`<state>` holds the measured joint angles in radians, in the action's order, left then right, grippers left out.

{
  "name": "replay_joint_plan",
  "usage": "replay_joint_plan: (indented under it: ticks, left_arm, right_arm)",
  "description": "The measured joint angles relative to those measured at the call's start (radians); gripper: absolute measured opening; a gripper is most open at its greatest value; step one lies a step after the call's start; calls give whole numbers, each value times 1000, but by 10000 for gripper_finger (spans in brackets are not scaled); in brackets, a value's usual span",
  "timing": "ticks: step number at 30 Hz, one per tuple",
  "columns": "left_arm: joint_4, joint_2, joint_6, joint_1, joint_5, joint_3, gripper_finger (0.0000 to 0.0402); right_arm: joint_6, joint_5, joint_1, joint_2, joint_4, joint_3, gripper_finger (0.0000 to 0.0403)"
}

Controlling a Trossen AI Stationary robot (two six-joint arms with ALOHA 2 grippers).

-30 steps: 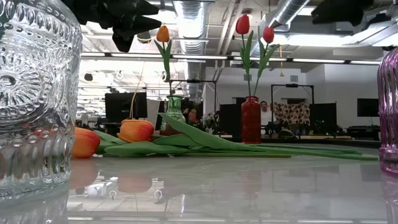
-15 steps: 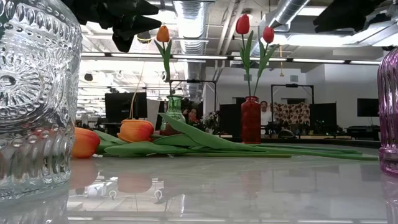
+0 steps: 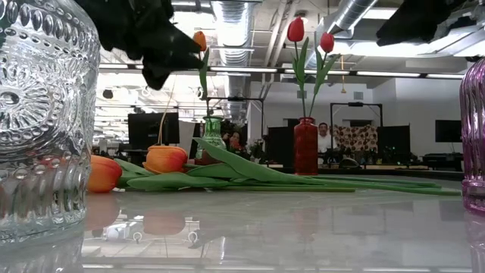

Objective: Sort flowers into vase by color
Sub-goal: Put the red flower into the red vase

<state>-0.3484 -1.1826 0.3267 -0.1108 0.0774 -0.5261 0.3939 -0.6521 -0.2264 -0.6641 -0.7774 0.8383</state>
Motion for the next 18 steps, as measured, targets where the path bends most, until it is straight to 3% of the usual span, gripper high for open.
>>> replay_joint_plan:
  ticks: [7,12,18]
  left_arm:
    - [63,-129,-7,0,-137,-80,132]
    - [274,-158,-4,-4,-205,-132,132]
    - [552,-160,78,-40,-213,-181,132]
  right_arm:
    - [-2,3,0,-39,-3,-1,195]
    - [-2,3,-1,-59,-4,-1,195]
    - [-1,7,-2,-74,-11,-1,195]
